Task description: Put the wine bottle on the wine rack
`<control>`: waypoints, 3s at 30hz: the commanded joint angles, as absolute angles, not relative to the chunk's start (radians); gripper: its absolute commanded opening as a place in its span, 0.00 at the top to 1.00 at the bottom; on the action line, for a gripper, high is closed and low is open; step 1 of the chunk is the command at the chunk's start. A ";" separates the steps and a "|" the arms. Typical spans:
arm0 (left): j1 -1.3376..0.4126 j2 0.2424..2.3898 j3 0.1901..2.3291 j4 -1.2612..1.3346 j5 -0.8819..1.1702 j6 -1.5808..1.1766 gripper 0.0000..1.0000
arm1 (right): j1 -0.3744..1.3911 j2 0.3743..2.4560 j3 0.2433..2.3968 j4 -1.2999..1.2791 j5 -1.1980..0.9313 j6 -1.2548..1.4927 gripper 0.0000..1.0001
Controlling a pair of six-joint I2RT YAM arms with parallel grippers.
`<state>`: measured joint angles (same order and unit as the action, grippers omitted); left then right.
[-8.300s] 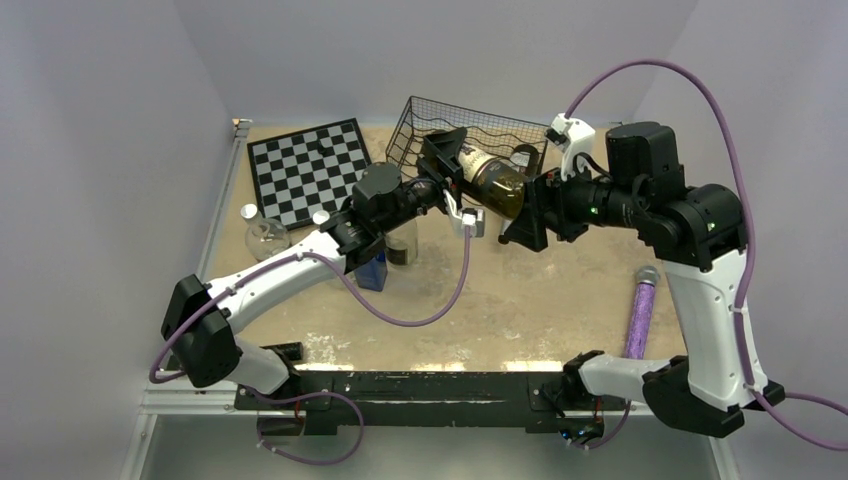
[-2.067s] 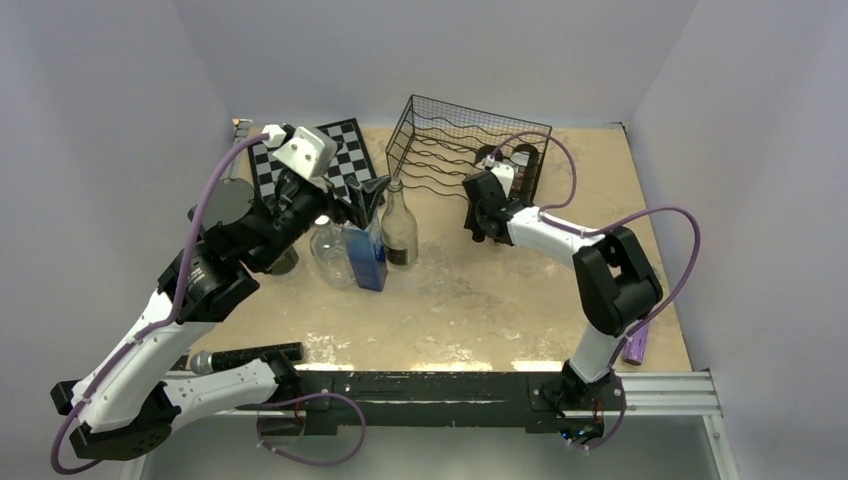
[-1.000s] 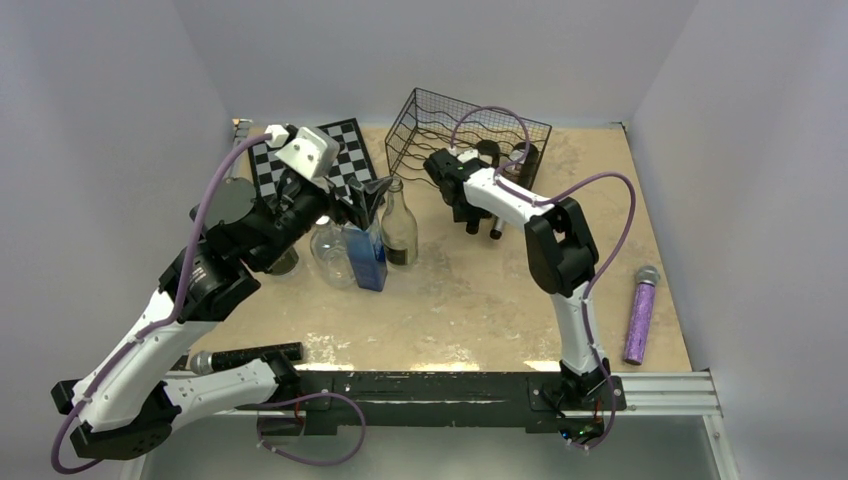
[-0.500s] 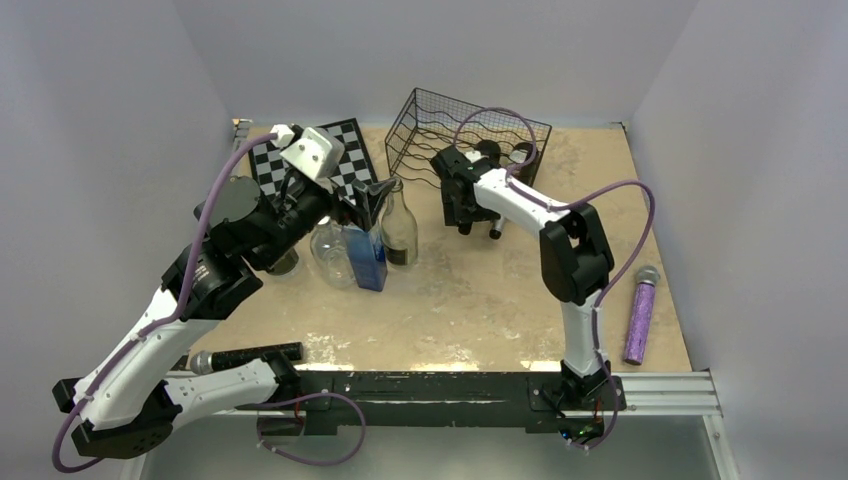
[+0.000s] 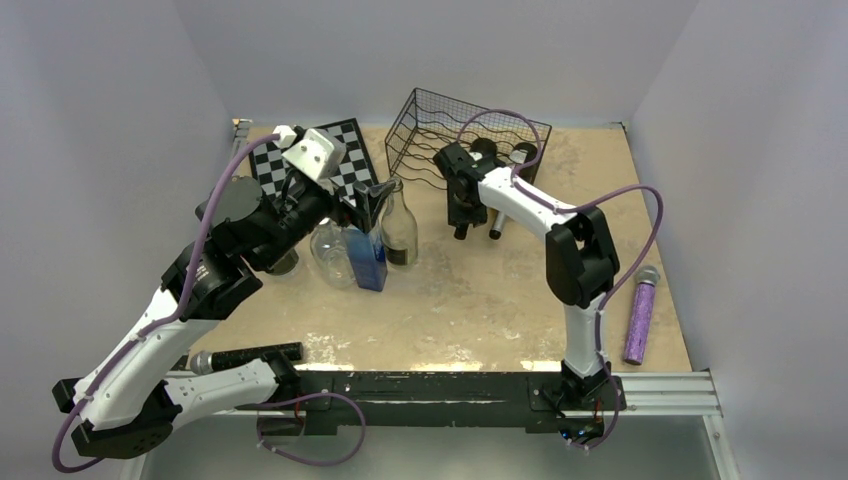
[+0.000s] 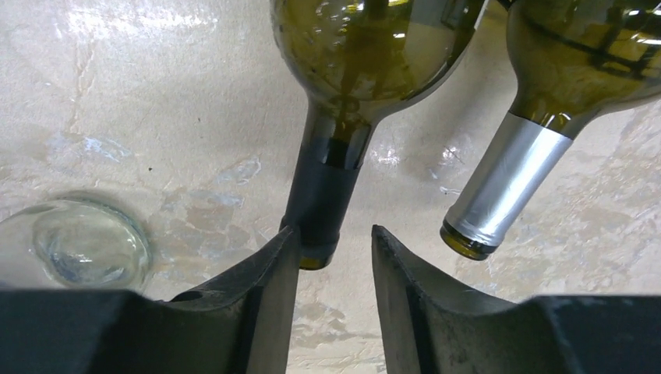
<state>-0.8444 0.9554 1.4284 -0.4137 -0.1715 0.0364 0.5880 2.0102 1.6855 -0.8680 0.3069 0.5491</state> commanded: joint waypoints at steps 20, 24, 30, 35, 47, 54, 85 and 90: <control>-0.840 0.937 1.453 -0.416 -0.193 0.046 0.06 | 0.507 2.140 1.814 -0.897 0.054 0.708 1.00; -0.841 0.940 1.454 -0.416 -0.193 0.046 0.06 | 0.500 2.162 1.850 -0.912 0.034 0.743 1.00; -0.840 0.939 1.457 -0.417 -0.193 0.046 0.06 | 0.481 2.139 1.818 -0.875 0.021 0.819 1.00; -0.841 0.941 1.457 -0.417 -0.190 0.044 0.06 | 0.471 2.124 1.800 -0.853 0.018 0.844 1.00; -0.841 0.939 1.460 -0.416 -0.194 0.049 0.06 | 0.472 1.882 1.630 -0.756 0.153 0.741 0.17; -0.841 0.942 1.465 -0.416 -0.193 0.054 0.06 | 0.482 1.678 1.568 -0.752 0.219 0.679 0.14; -0.841 0.955 1.486 -0.448 -0.236 0.091 0.05 | 0.169 1.857 1.755 -0.887 0.311 0.428 0.78; -0.840 0.958 1.483 -0.443 -0.241 0.094 0.05 | 0.123 1.837 1.703 -0.884 0.284 0.432 1.00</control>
<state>-0.8444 0.9646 1.4513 -0.4519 -0.2214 0.0727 0.1894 1.8889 1.7321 -0.8818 0.2539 0.4488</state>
